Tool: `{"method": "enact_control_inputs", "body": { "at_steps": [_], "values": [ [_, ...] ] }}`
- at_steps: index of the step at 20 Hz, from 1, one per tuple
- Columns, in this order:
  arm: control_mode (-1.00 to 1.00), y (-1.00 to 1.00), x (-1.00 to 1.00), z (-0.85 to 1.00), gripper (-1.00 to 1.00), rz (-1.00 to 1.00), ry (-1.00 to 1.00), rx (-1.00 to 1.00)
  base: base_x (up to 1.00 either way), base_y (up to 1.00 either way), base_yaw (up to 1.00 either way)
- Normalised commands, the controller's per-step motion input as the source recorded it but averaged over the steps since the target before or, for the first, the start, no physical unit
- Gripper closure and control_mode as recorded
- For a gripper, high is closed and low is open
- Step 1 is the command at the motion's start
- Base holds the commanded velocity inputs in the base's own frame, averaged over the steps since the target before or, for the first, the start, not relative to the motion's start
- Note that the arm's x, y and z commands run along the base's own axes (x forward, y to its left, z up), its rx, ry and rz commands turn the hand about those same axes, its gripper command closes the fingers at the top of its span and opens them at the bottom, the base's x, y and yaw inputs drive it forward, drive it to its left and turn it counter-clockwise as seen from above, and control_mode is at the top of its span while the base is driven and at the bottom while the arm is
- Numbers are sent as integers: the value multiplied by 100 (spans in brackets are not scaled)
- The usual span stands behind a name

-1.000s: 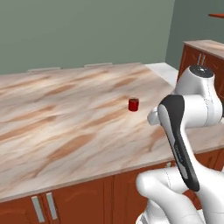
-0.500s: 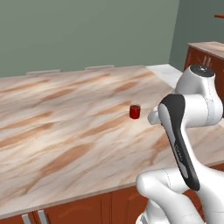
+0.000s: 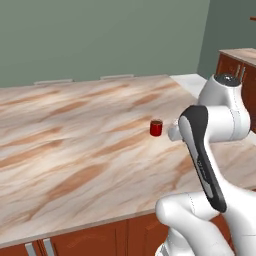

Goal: Pick up the marshmallow and place it in the cup of hot chocolate on the dining counter.

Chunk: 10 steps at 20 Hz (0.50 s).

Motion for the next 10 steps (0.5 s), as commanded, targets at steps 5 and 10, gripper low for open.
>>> {"method": "enact_control_inputs", "body": {
  "at_steps": [5, 10],
  "values": [
    [-100, -25, 100, 0, 100, 0, 19, 4, 0, 0, 0],
    [-100, -19, 100, 0, 100, 0, 20, 3, 0, 0, 0]
  ]
}}
